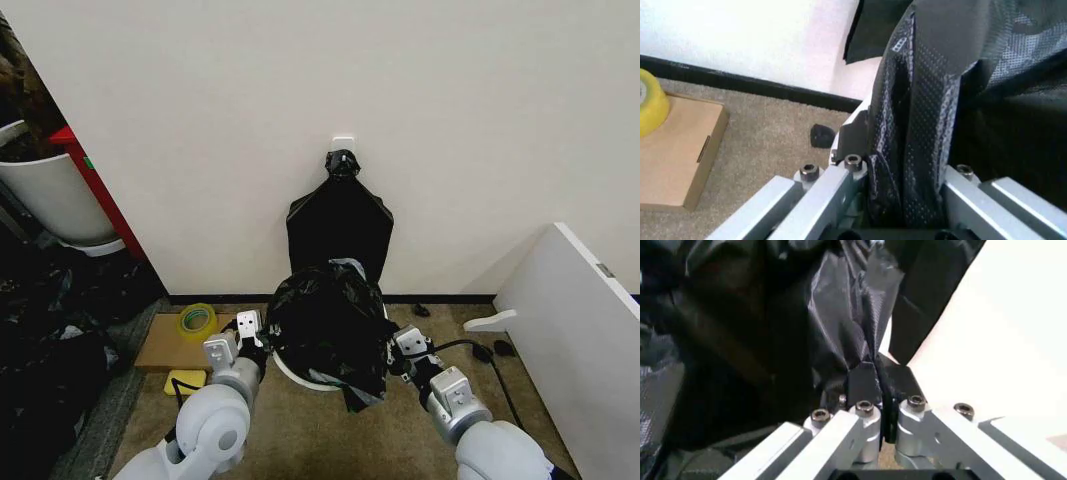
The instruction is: Place the garbage bag over the trash bin.
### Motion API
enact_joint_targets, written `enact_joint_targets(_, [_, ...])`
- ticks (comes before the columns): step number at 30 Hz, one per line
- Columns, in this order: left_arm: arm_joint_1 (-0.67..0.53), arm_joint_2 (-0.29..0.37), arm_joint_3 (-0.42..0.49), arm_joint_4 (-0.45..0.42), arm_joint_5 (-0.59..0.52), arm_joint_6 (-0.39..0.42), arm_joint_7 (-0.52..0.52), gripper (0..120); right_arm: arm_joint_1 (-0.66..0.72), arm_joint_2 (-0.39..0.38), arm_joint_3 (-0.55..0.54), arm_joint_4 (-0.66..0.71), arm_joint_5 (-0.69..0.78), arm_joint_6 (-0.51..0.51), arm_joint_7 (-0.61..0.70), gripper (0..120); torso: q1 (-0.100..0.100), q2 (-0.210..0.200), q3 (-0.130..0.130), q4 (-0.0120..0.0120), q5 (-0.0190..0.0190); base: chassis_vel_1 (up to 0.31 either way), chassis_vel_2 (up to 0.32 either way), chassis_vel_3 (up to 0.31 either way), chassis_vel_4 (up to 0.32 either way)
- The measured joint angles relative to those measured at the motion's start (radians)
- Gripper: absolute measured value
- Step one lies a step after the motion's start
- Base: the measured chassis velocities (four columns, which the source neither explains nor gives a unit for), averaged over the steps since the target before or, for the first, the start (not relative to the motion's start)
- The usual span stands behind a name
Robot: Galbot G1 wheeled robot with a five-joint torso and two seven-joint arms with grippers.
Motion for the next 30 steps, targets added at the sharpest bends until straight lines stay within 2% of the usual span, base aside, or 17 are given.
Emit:
enact_joint_targets(6, [0.006, 0.002, -0.011, 0.007, -0.009, -0.008, 0.009, 0, -0.006, 0.007, 0.023, -0.005, 0.028, 0.007, 0.029, 0, 0.000, 0.000, 0.000, 0.0000, 0.0000, 0.000, 0.000, 0.000, 0.000])
enact_joint_targets(10, [0.008, 0.004, -0.024, 0.031, -0.043, -0.053, 0.051, 0, -0.015, 0.007, 0.043, -0.024, 0.039, 0.016, 0.034, 0, 0.000, 0.000, 0.000, 0.0000, 0.0000, 0.000, 0.000, 0.000, 0.000])
enact_joint_targets(12, [0.003, 0.001, -0.030, 0.048, -0.075, -0.091, 0.082, 0, -0.018, 0.007, 0.048, -0.032, 0.083, 0.016, 0.041, 0, 0.000, 0.000, 0.000, 0.0000, 0.0000, 0.000, 0.000, 0.000, 0.000])
enact_joint_targets(14, [0.001, 0.000, -0.037, 0.055, -0.097, -0.136, 0.135, 0, -0.018, 0.006, 0.058, -0.036, 0.200, 0.012, 0.047, 0, 0.000, 0.000, 0.000, 0.0000, 0.0000, 0.000, 0.000, 0.000, 0.000])
enact_joint_targets(15, [0.001, 0.000, -0.037, 0.055, -0.097, -0.136, 0.135, 0, -0.018, 0.006, 0.058, -0.036, 0.200, 0.012, 0.047, 0, 0.000, 0.000, 0.000, 0.0000, 0.0000, 0.000, 0.000, 0.000, 0.000])
enact_joint_targets(18, [0.002, 0.001, -0.043, 0.044, -0.117, -0.165, 0.170, 0, -0.015, 0.003, 0.074, -0.055, 0.350, 0.027, 0.020, 0, 0.000, 0.000, 0.000, 0.0000, 0.0001, 0.000, 0.000, 0.000, 0.000])
enact_joint_targets(25, [0.005, -0.002, -0.046, 0.034, -0.116, -0.149, 0.137, 0, -0.021, 0.002, 0.071, -0.065, 0.398, 0.079, -0.042, 0, 0.000, 0.000, 0.000, 0.0001, 0.0001, 0.000, 0.000, 0.000, 0.000])
enact_joint_targets(27, [0.005, -0.003, -0.046, 0.034, -0.116, -0.143, 0.125, 0, -0.024, 0.004, 0.070, -0.062, 0.397, 0.088, -0.039, 3, 0.000, 0.000, 0.000, 0.0000, 0.0001, 0.000, 0.000, 0.000, 0.000])
enact_joint_targets(30, [0.006, -0.007, -0.048, 0.034, -0.117, -0.122, 0.081, 0, -0.040, -0.002, 0.079, -0.041, 0.379, 0.113, -0.016, 18, 0.000, 0.000, 0.000, -0.0002, 0.0000, 0.000, 0.000, 0.000, 0.000])
